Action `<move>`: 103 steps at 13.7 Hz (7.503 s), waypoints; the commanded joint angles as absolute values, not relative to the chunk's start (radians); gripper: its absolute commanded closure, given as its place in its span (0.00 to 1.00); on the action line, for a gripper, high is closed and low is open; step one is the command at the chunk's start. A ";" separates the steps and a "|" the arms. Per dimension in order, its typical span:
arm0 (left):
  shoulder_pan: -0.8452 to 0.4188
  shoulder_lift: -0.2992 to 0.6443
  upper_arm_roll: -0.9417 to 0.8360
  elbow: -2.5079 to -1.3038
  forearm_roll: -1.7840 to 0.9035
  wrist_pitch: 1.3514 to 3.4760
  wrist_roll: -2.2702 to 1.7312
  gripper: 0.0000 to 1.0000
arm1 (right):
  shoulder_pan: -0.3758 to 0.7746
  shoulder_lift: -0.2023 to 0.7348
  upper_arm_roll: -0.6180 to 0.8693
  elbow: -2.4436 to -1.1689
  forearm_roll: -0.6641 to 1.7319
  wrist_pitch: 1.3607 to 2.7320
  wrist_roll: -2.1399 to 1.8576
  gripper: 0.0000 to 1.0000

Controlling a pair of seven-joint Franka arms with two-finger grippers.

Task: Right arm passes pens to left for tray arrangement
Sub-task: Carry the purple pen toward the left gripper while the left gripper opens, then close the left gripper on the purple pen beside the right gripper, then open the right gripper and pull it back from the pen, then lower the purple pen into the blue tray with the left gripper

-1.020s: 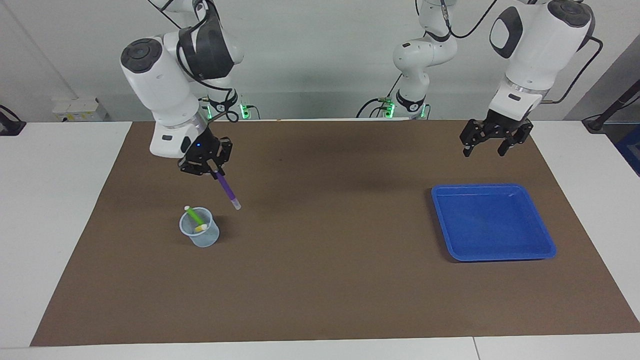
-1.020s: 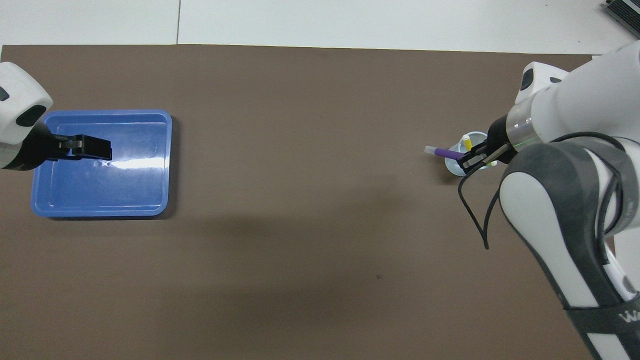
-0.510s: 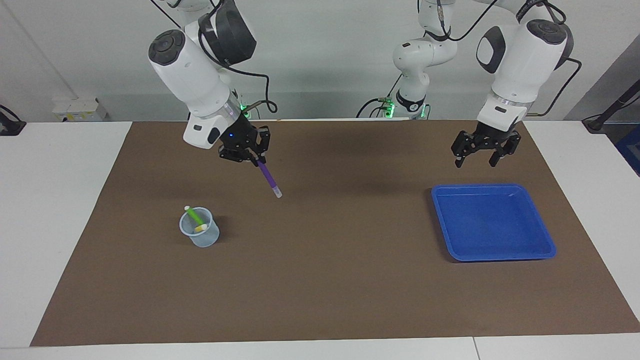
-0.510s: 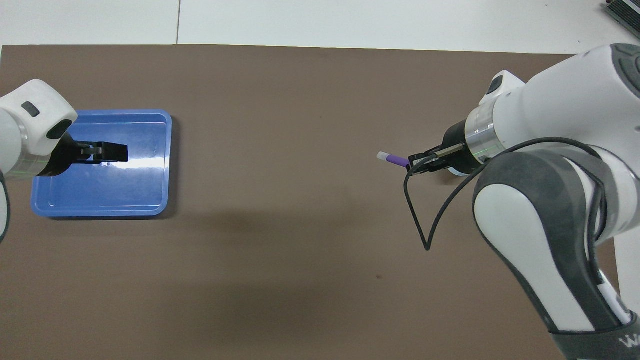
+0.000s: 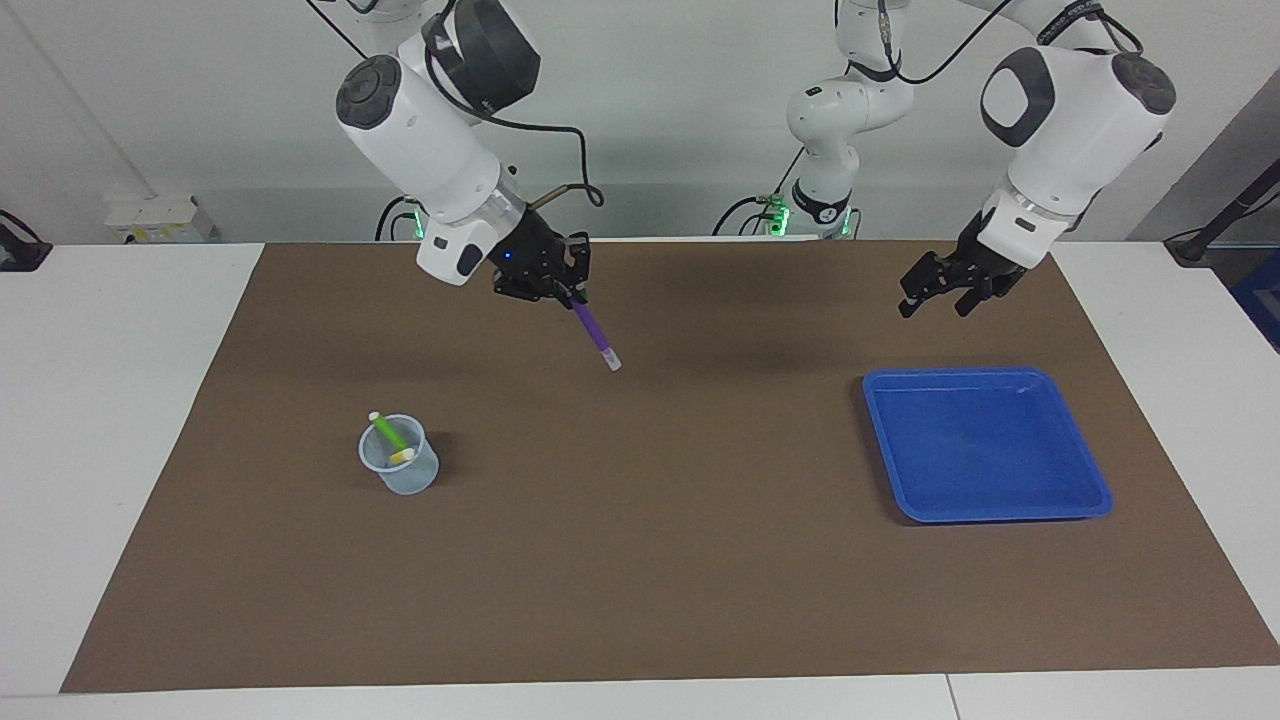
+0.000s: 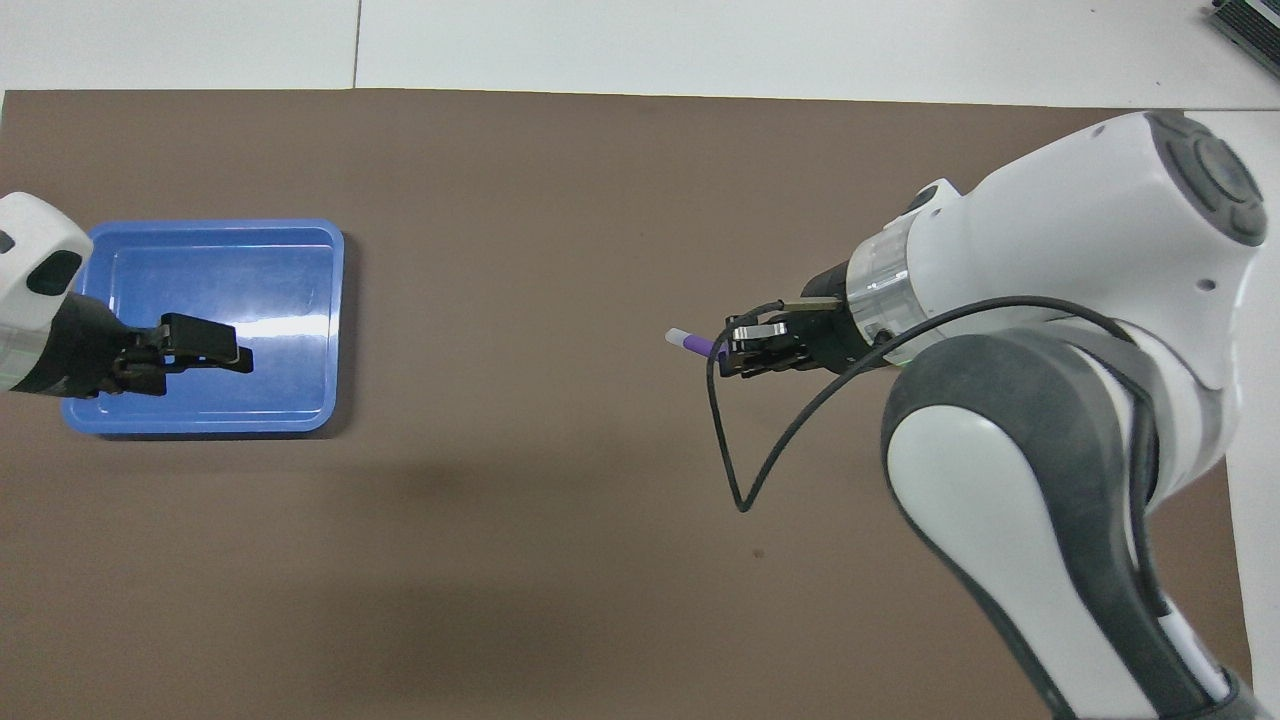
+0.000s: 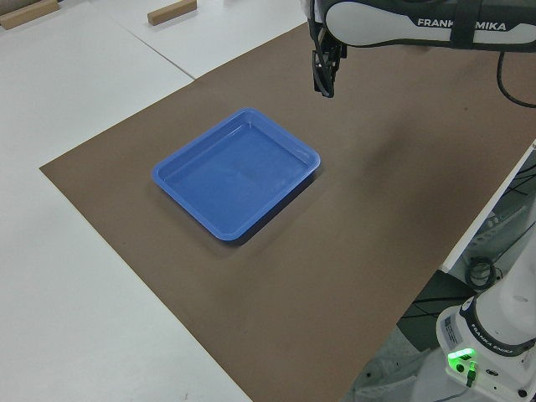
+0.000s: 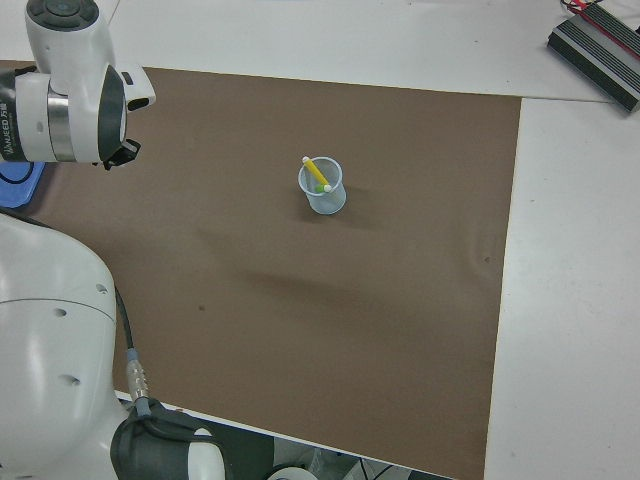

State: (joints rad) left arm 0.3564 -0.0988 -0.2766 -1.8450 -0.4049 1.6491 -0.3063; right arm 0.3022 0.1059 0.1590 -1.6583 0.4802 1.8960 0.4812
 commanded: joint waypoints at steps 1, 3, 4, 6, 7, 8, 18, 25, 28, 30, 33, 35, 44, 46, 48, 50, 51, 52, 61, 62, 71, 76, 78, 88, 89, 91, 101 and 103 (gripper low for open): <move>0.321 -0.091 -0.287 -1.821 -0.501 1.654 -0.585 0.01 | 0.324 0.104 0.167 -1.680 0.570 1.966 0.619 1.00; 0.315 -0.094 -0.287 -1.832 -0.563 1.664 -0.803 0.01 | 0.334 0.104 0.167 -1.689 0.653 2.002 0.722 1.00; 0.302 -0.095 -0.288 -1.839 -0.568 1.678 -0.899 0.01 | 0.334 0.104 0.167 -1.690 0.707 2.016 0.760 1.00; 0.267 -0.097 -0.288 -1.848 -0.577 1.718 -1.052 0.01 | 0.353 0.106 0.170 -1.697 0.764 2.042 0.826 1.00; 0.256 -0.098 -0.290 -1.855 -0.606 1.742 -1.095 0.01 | 0.366 0.107 0.170 -1.697 0.788 2.060 0.869 1.00; 0.241 -0.100 -0.288 -1.867 -0.658 1.791 -1.174 0.01 | 0.382 0.110 0.170 -1.703 0.810 2.098 0.912 1.00; 0.069 -0.129 -0.290 -1.971 -0.723 1.956 -1.365 0.02 | 0.511 0.118 0.173 -1.706 0.839 2.272 1.043 1.00; 0.130 -0.158 -0.272 -1.971 -0.723 1.728 -1.206 0.03 | 0.515 0.118 0.173 -1.706 0.838 2.273 1.045 1.00; 0.129 -0.160 -0.273 -1.970 -0.724 1.723 -1.190 0.04 | 0.514 0.118 0.173 -1.706 0.838 2.270 1.045 1.00; 0.118 -0.158 -0.273 -1.971 -0.733 1.738 -1.190 0.05 | 0.514 0.118 0.173 -1.706 0.838 2.270 1.045 1.00; 0.112 -0.160 -0.276 -1.976 -0.733 1.756 -1.189 0.06 | 0.514 0.118 0.173 -1.706 0.838 2.272 1.045 1.00; 0.078 -0.169 -0.278 -1.996 -0.736 1.785 -1.190 0.10 | 0.514 0.118 0.173 -1.706 0.838 2.269 1.045 1.00; 0.071 -0.178 -0.279 -2.013 -0.761 1.802 -1.193 1.00 | 0.514 0.118 0.173 -1.706 0.838 2.267 1.043 1.00; 0.071 -0.176 -0.279 -2.010 -0.775 1.804 -1.193 1.00 | 0.514 0.118 0.173 -1.706 0.838 2.266 1.043 1.00; 0.069 -0.176 -0.281 -2.010 -0.773 1.801 -1.192 1.00 | 0.514 0.118 0.173 -1.706 0.838 2.266 1.043 1.00; 0.061 -0.176 -0.281 -2.006 -0.773 1.804 -1.189 1.00 | 0.514 0.117 0.173 -1.709 0.838 2.263 1.045 1.00; 0.061 -0.176 -0.282 -2.003 -0.773 1.809 -1.189 1.00 | 0.514 0.117 0.173 -1.709 0.838 2.261 1.045 1.00; 0.060 -0.176 -0.284 -2.002 -0.773 1.810 -1.189 1.00 | 0.514 0.117 0.173 -1.709 0.838 2.261 1.046 0.90; 0.066 -0.173 -0.276 -1.990 -0.735 1.810 -1.040 1.00 | 0.497 0.104 0.169 -1.704 0.605 2.131 0.968 0.00; 0.063 -0.173 -0.278 -1.991 -0.700 1.812 -1.022 1.00 | 0.489 0.103 0.169 -1.704 0.560 2.109 0.930 0.00; 0.066 -0.169 -0.276 -2.043 -0.476 1.847 -0.679 1.00 | 0.336 0.103 0.166 -1.707 0.303 2.000 0.325 0.00; 0.155 -0.017 -0.273 -2.051 -0.253 2.041 -0.275 1.00 | 0.190 0.115 0.169 -1.743 0.168 2.014 -0.105 0.00; 0.182 0.014 -0.275 -2.051 -0.137 2.100 -0.240 1.00 | 0.164 0.132 0.167 -1.756 0.080 2.043 -0.251 0.00; 0.287 0.211 -0.275 -2.079 -0.071 2.448 0.038 1.00 | 0.017 0.236 0.167 -1.838 -0.012 2.223 -0.560 0.17; 0.282 0.224 -0.275 -2.079 -0.071 2.474 0.044 1.00 | 0.006 0.242 0.169 -1.838 -0.037 2.226 -0.596 0.24; 0.284 0.225 -0.275 -2.076 -0.071 2.482 0.046 1.00 | -0.006 0.250 0.169 -1.838 -0.069 2.229 -0.637 0.38; 0.282 0.245 -0.278 -2.152 -0.072 2.623 0.066 1.00 | -0.058 0.293 0.170 -1.839 -0.110 2.290 -0.699 0.38; 0.269 0.253 -0.278 -2.151 -0.072 2.640 0.060 1.00 | -0.058 0.293 0.170 -1.841 -0.109 2.281 -0.696 0.40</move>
State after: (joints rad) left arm 0.2909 0.2520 -0.2855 -2.1377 -0.0917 2.5999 0.0681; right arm -0.0401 0.2953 0.1541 -1.8341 -0.0862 2.2750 -0.6831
